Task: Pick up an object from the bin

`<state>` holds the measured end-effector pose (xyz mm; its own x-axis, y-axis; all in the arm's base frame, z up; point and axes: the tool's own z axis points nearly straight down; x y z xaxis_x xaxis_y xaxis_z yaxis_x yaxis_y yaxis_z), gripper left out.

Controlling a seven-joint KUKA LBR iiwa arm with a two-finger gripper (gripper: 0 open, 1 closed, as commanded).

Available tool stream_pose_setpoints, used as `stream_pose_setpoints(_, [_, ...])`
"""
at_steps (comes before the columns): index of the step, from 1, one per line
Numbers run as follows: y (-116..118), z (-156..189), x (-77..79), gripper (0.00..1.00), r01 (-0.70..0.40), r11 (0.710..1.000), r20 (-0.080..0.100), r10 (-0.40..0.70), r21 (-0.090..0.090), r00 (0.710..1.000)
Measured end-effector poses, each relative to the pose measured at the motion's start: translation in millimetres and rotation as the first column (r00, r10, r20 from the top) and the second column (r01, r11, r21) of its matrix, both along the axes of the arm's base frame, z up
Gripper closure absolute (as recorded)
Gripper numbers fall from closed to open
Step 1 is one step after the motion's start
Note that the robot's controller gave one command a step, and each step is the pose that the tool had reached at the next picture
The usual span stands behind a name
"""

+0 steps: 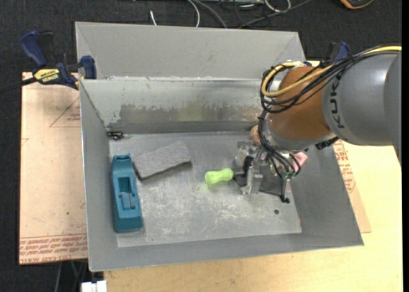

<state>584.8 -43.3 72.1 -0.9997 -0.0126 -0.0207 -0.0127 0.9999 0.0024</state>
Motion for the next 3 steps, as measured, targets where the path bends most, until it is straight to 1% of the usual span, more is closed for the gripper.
stream_pose_setpoints(3, [0.1,0.1,0.1,1.00,0.000,1.000,0.000,0.000,0.001,1.000])
